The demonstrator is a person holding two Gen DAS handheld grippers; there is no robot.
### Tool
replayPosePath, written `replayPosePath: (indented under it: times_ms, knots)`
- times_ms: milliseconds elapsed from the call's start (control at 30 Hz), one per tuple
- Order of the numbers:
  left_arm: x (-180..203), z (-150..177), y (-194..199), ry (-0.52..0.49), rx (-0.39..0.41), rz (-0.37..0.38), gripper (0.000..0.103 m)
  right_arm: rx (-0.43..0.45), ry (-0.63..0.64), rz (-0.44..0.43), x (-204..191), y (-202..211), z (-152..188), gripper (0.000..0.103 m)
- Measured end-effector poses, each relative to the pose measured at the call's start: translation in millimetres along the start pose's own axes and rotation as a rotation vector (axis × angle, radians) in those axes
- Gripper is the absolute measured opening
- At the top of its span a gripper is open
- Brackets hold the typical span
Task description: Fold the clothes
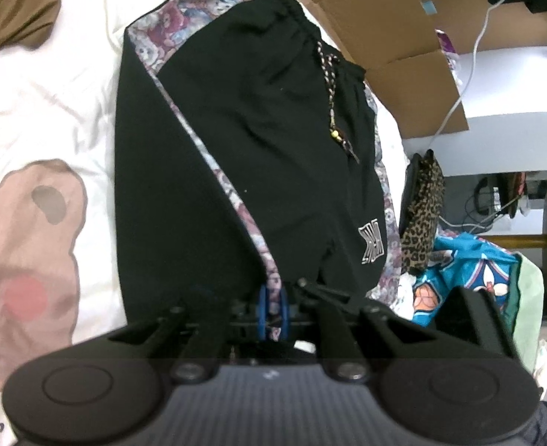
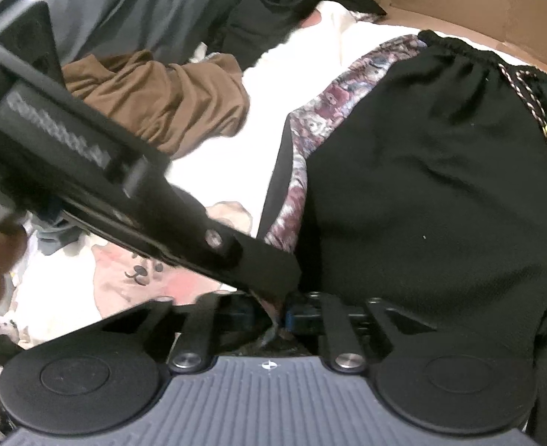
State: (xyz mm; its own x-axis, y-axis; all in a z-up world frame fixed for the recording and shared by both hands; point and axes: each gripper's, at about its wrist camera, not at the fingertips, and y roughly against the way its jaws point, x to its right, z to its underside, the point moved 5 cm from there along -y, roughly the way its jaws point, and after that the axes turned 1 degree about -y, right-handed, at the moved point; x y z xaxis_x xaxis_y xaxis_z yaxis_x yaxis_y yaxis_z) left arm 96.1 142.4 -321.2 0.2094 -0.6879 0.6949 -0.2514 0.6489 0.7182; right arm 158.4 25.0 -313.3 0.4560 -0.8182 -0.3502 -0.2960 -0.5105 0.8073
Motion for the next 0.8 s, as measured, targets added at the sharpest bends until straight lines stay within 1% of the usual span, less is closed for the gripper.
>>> replayPosePath:
  times_ms: [33,67,133,200,233,400,500,700,800]
  knots:
    - [2.7,-1.1,2.7,-0.018,0.008,-0.01,0.015,-0.004,-0.001,0.006,1.2,-0.7,1.6,0.002]
    - [5.5,-2.3,5.4,-0.037,0.016,-0.019,0.018,-0.003,0.004,0.017,2.9,0.0,3.0,0.002]
    - [11.0,-4.6,10.9,-0.073,0.031,-0.039,0.038,0.001,0.004,0.036,7.1,2.4,5.1,0.002]
    - [16.0,-7.4,16.5,-0.103,0.05,-0.056,0.048,0.007,-0.016,0.042,14.1,7.8,5.7,0.002]
    - [17.1,-9.3,18.0,-0.106,0.058,-0.065,0.05,0.01,-0.025,0.045,17.4,10.5,5.7,0.002]
    - [15.3,-15.4,12.3,-0.083,0.067,-0.136,0.05,0.037,-0.082,0.064,38.2,27.6,6.7,0.001]
    - [13.8,-14.6,2.9,-0.048,0.048,-0.146,0.05,0.058,-0.1,0.073,49.6,39.6,8.3,0.001]
    - [21.1,-9.0,-20.9,-0.075,0.002,-0.195,0.052,0.091,-0.17,0.095,84.7,70.0,18.3,0.001]
    - [22.7,-8.0,-29.2,-0.084,-0.016,-0.224,0.052,0.123,-0.206,0.097,104.5,88.5,16.2,0.001]
